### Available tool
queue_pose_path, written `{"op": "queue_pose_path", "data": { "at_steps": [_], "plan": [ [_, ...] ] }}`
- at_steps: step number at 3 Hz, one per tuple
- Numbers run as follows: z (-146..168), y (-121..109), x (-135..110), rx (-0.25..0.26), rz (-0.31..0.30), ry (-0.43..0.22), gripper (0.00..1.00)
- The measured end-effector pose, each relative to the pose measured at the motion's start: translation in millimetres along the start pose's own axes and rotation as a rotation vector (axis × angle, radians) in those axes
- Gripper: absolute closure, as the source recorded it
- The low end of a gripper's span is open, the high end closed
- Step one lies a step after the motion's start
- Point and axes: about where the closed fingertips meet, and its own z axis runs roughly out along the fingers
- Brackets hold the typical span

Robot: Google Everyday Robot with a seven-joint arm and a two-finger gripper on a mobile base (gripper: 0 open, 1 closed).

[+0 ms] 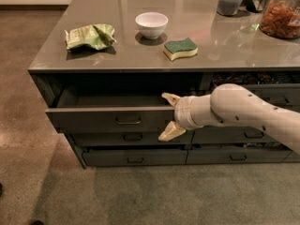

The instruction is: Close top drawer

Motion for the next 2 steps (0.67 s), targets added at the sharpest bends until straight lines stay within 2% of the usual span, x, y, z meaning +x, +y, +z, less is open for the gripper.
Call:
{"op": "queue_pose_path", "data": {
  "at_steps": [1,2],
  "plan": [
    [10.1,12.7,10.5,-0.044,0.030,-0.009,0.42],
    [23.7,11.0,20.6,-0.080,0.058,-0.016,0.65]
  ]
}}
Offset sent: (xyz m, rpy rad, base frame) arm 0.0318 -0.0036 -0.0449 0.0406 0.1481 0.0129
